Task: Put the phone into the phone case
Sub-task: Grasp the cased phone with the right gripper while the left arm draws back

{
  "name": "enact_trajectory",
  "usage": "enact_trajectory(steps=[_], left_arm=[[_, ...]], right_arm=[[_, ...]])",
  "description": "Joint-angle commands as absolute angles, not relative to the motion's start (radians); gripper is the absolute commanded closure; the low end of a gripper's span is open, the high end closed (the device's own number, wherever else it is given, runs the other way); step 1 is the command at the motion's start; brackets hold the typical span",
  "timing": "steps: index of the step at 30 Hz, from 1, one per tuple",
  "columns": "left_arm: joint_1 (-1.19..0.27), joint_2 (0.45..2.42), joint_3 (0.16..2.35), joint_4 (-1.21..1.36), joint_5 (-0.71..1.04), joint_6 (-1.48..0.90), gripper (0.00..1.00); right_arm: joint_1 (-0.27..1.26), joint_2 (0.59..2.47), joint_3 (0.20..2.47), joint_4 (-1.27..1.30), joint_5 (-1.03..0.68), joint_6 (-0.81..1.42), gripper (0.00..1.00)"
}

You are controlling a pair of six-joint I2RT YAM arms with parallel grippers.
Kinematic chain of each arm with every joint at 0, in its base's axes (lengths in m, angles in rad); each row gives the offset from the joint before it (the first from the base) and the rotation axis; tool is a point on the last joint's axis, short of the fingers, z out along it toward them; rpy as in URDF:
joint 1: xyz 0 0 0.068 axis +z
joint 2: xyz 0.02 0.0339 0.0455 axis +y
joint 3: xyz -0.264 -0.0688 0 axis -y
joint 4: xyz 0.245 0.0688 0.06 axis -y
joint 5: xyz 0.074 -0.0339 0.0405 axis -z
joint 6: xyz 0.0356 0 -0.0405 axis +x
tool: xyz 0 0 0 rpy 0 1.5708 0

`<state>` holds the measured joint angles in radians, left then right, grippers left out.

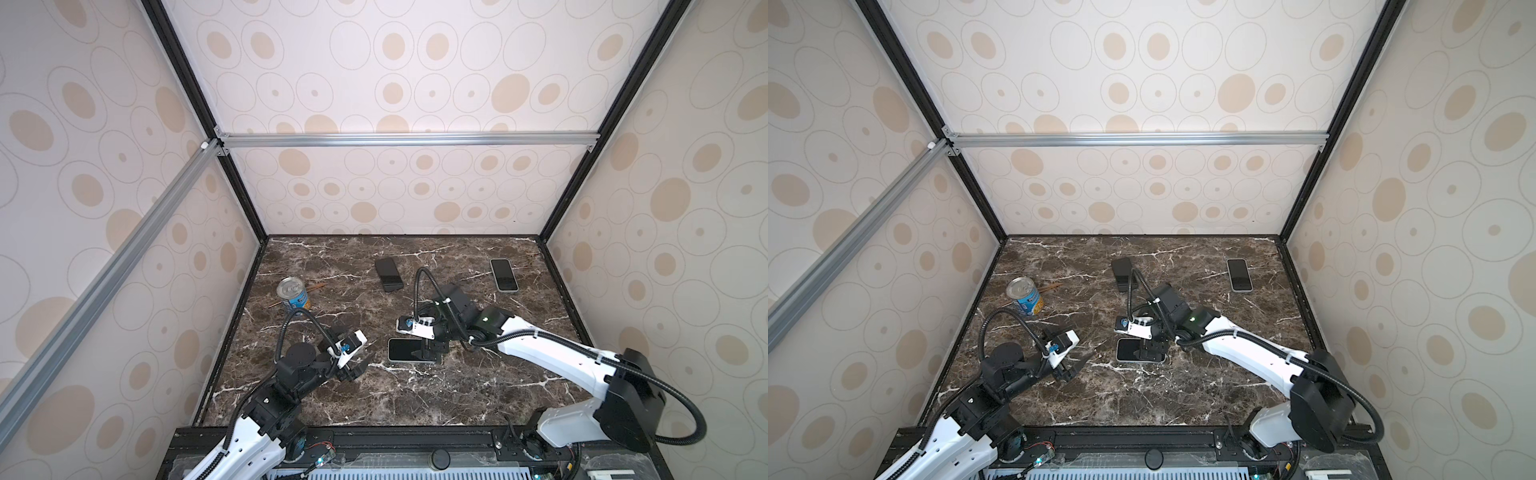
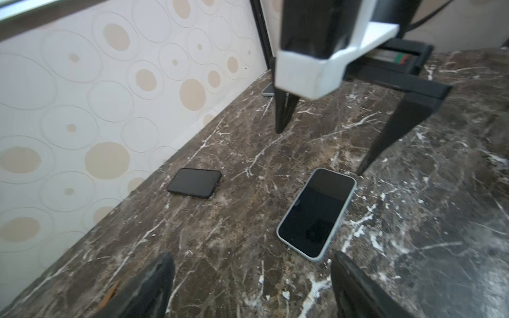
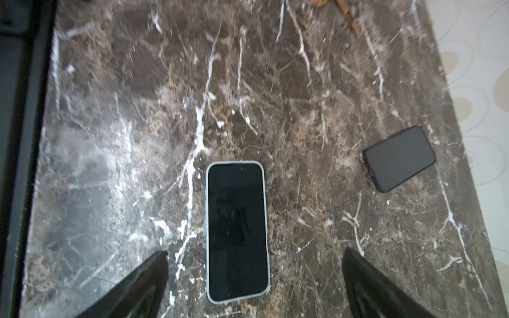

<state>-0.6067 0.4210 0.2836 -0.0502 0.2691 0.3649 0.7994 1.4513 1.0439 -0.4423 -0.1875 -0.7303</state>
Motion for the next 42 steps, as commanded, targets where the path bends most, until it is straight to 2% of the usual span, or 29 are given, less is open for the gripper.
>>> enact_trajectory(steps=[1,2,7,14,22,35,42], left_arm=[[-0.603,0.368,0.252,0.004,0.325,0.433,0.03],[-0.604,0.353,0.242,0.015,0.322,0.423,0.01],[-0.604,0.305,0.208,0.006,0.265,0.42,0.01],[-0.604,0.249,0.175,0.009,0.174,0.407,0.01],[-0.605,0.278,0.17,-0.002,0.233,0.391,0.01],[-0.604,0.29,0.167,0.003,0.235,0.374,0.01],[-0.606,0.29,0.166,0.005,0.233,0.371,0.01]], right_arm=[[0.804,1.529,1.08,-0.586,-0.136,-0.83,0.0],[0.804,1.554,1.085,-0.599,-0.147,-0.833,0.0],[0.804,1.661,1.116,-0.635,-0.173,-0.826,0.0],[0.804,1.767,1.152,-0.624,-0.129,-0.809,0.0],[0.804,1.831,1.185,-0.616,-0.141,-0.807,0.0],[0.802,1.919,1.245,-0.666,-0.13,-0.807,0.0],[0.79,1.965,1.284,-0.709,-0.107,-0.768,0.13]])
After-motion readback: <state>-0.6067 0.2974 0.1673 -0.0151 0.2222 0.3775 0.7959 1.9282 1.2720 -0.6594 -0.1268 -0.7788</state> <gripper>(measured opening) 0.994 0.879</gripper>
